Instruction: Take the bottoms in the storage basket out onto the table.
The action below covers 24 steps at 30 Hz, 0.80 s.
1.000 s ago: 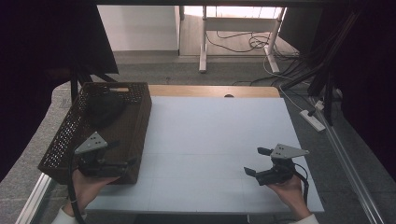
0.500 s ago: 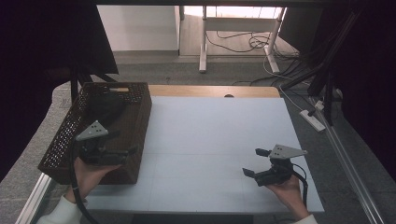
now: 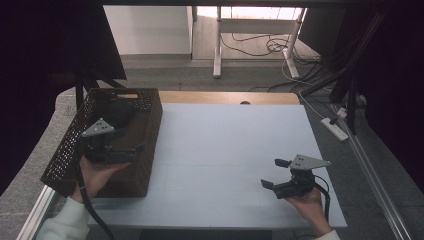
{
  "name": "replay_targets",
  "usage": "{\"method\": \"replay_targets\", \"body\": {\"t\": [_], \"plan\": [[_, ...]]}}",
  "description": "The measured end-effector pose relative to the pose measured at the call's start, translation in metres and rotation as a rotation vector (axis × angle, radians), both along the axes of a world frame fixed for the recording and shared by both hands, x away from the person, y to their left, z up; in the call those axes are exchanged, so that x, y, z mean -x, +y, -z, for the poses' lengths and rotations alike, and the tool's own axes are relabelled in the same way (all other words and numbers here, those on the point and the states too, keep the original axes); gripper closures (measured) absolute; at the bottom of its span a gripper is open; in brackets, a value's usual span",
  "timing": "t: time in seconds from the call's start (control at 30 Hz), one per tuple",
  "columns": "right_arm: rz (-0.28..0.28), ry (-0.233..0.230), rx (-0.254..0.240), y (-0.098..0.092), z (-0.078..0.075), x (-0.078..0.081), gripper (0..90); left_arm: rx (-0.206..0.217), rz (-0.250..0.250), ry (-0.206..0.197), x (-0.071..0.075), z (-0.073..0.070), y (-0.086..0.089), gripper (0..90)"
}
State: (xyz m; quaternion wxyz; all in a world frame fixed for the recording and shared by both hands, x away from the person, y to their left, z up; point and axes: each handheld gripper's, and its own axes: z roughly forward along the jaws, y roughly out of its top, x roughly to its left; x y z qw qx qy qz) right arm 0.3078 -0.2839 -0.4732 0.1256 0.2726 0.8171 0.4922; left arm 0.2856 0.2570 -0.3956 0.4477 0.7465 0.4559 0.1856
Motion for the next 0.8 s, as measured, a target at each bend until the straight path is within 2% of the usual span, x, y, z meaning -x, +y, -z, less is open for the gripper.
{"method": "replay_targets", "body": {"t": [0.17, 0.5, 0.8], "plan": [[0.005, -0.005, 0.005, 0.000, 0.000, 0.000, 5.7, 0.010, -0.006, -0.004, -0.006, -0.003, 0.002, 8.4], [0.010, -0.011, 0.022, 0.000, 0.000, 0.001, 5.7, -0.019, -0.021, -0.004, -0.015, -0.011, 0.000, 8.3], [0.016, -0.015, 0.046, 0.002, 0.002, 0.001, 5.7, -0.018, -0.044, -0.001, -0.029, -0.014, 0.006, 8.4]]}}
